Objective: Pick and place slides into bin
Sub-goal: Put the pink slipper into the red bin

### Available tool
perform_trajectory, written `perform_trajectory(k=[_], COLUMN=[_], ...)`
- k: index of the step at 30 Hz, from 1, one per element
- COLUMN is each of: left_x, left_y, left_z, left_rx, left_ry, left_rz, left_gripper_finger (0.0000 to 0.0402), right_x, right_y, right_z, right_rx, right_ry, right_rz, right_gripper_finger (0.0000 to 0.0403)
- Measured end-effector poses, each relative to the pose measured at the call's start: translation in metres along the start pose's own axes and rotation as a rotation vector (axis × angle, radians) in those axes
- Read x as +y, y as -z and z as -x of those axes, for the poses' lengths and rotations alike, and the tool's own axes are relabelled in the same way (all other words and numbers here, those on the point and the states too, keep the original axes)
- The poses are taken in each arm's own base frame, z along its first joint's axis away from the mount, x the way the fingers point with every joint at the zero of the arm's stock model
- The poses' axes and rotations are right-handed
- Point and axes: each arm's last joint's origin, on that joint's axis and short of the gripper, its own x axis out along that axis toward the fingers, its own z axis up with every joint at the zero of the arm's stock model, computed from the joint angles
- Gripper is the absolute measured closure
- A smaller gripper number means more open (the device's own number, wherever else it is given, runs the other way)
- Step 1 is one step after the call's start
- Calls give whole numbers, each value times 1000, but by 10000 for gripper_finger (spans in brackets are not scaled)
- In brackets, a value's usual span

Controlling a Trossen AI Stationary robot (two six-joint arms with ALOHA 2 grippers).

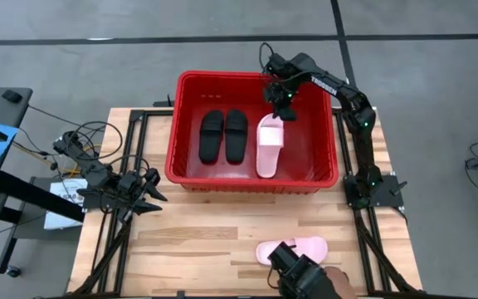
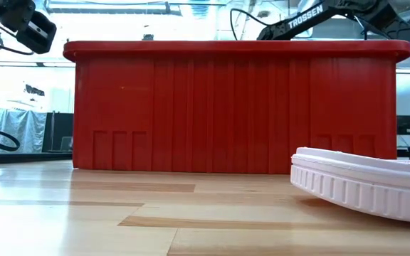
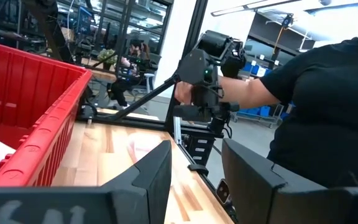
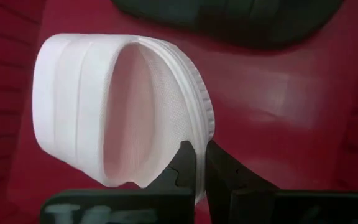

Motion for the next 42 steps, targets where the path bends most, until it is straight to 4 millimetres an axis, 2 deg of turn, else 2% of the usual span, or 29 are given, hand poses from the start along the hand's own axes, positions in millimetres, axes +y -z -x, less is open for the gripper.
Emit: perform_trajectory(k=[6,28,42], left_x=[0,0,0], left_y=[0,0,1], left_z=[0,0,0], left_rx=[-2,4,10], left_ry=[0,-1,-2], left_rz=[13,11,10], left_gripper_finger=[269,269,269], right_x=[-3,1,5], right_y=[-9,-8,-18], right_z=[-1,-2,-7], right_rx=[-40,15,41], right_ry=[59,48,86], right_rz=[32,9,27], right_gripper_finger=[402,402,372])
